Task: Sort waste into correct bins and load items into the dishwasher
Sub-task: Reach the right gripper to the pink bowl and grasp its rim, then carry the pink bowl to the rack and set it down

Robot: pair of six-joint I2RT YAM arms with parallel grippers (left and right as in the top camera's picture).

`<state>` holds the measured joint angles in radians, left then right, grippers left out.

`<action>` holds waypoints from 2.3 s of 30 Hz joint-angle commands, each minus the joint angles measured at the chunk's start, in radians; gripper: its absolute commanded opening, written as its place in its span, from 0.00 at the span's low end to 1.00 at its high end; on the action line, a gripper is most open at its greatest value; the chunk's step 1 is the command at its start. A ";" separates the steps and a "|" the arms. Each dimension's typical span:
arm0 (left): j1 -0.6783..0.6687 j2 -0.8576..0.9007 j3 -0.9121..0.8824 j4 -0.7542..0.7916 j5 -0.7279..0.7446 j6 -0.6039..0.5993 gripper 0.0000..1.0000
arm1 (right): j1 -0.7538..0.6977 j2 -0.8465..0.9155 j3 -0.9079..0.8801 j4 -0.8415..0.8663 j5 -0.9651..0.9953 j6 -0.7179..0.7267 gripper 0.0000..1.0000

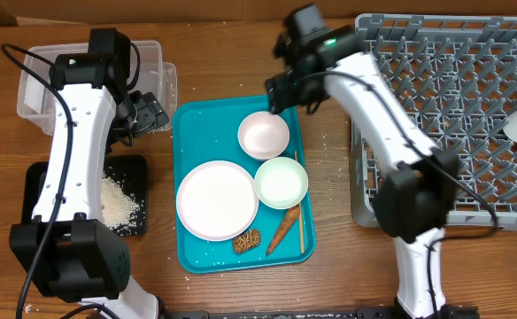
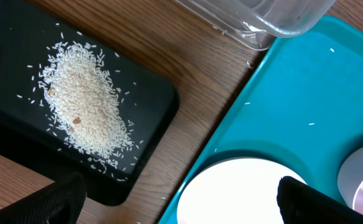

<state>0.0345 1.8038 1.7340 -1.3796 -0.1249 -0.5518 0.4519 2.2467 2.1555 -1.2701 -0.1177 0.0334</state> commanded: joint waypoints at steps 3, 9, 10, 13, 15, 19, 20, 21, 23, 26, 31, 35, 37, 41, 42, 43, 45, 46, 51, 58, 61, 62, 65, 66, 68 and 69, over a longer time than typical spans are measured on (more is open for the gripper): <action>-0.002 -0.005 -0.006 0.000 -0.013 -0.017 1.00 | 0.060 0.028 0.004 -0.003 -0.008 0.030 0.77; -0.002 -0.005 -0.006 0.000 -0.013 -0.017 1.00 | 0.141 0.033 0.004 0.000 -0.140 0.031 0.72; -0.002 -0.005 -0.006 0.000 -0.013 -0.017 1.00 | 0.165 0.039 0.004 0.009 -0.146 0.031 0.72; -0.002 -0.005 -0.006 0.000 -0.013 -0.017 1.00 | 0.204 0.060 0.003 0.042 -0.119 0.031 0.72; -0.002 -0.005 -0.006 0.000 -0.013 -0.017 1.00 | 0.233 0.087 0.003 0.072 -0.092 0.035 0.72; -0.002 -0.005 -0.006 0.000 -0.013 -0.017 1.00 | 0.254 0.103 0.003 0.109 -0.031 0.103 0.72; -0.002 -0.005 -0.006 0.000 -0.013 -0.017 1.00 | 0.254 0.106 0.003 0.117 -0.018 0.112 0.72; -0.002 -0.005 -0.006 0.000 -0.013 -0.017 1.00 | 0.254 0.107 0.003 0.123 0.000 0.127 0.72; -0.002 -0.005 -0.006 0.000 -0.013 -0.017 1.00 | 0.254 0.113 0.003 0.133 0.043 0.160 0.72; -0.002 -0.005 -0.006 0.000 -0.013 -0.017 1.00 | 0.251 0.129 0.003 0.152 0.119 0.209 0.71; -0.002 -0.005 -0.006 0.000 -0.013 -0.017 1.00 | 0.249 0.142 0.003 0.166 0.126 0.253 0.68; -0.002 -0.005 -0.006 0.000 -0.013 -0.017 1.00 | 0.249 0.167 0.003 0.168 0.145 0.311 0.67; -0.002 -0.005 -0.006 0.000 -0.013 -0.017 1.00 | 0.248 0.180 0.003 0.170 0.147 0.321 0.66; -0.002 -0.005 -0.006 0.000 -0.013 -0.017 1.00 | 0.248 0.190 0.003 0.169 0.146 0.335 0.57; -0.002 -0.005 -0.006 0.000 -0.013 -0.017 1.00 | 0.248 0.190 0.003 0.170 0.147 0.335 0.54; -0.002 -0.005 -0.006 0.000 -0.013 -0.017 1.00 | 0.248 0.190 0.004 0.171 0.147 0.335 0.52; -0.002 -0.005 -0.006 0.000 -0.013 -0.017 1.00 | 0.248 0.190 0.006 0.172 0.146 0.339 0.45; -0.002 -0.005 -0.006 0.000 -0.013 -0.017 1.00 | 0.248 0.190 0.007 0.172 0.146 0.342 0.42; -0.002 -0.005 -0.006 0.000 -0.013 -0.017 1.00 | 0.246 0.180 0.024 0.154 0.146 0.343 0.22; -0.002 -0.005 -0.006 0.000 -0.013 -0.017 1.00 | 0.245 0.175 0.152 0.068 0.146 0.342 0.04; -0.002 -0.005 -0.006 0.000 -0.013 -0.017 1.00 | 0.241 0.175 0.237 0.013 0.142 0.343 0.04; -0.002 -0.005 -0.006 0.000 -0.013 -0.017 1.00 | 0.238 0.175 0.267 -0.005 0.142 0.342 0.04; -0.002 -0.005 -0.006 0.000 -0.013 -0.017 1.00 | 0.217 0.165 0.384 -0.085 0.143 0.341 0.04; -0.002 -0.005 -0.006 0.000 -0.013 -0.017 1.00 | 0.205 0.161 0.422 -0.110 0.143 0.341 0.04; -0.002 -0.005 -0.006 0.000 -0.013 -0.017 1.00 | 0.163 0.150 0.516 -0.170 0.142 0.342 0.04; -0.002 -0.005 -0.006 0.000 -0.013 -0.017 1.00 | 0.137 0.146 0.559 -0.197 0.139 0.342 0.04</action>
<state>0.0345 1.8038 1.7340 -1.3796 -0.1249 -0.5518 0.6727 2.4329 2.5755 -1.4216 0.0193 0.3702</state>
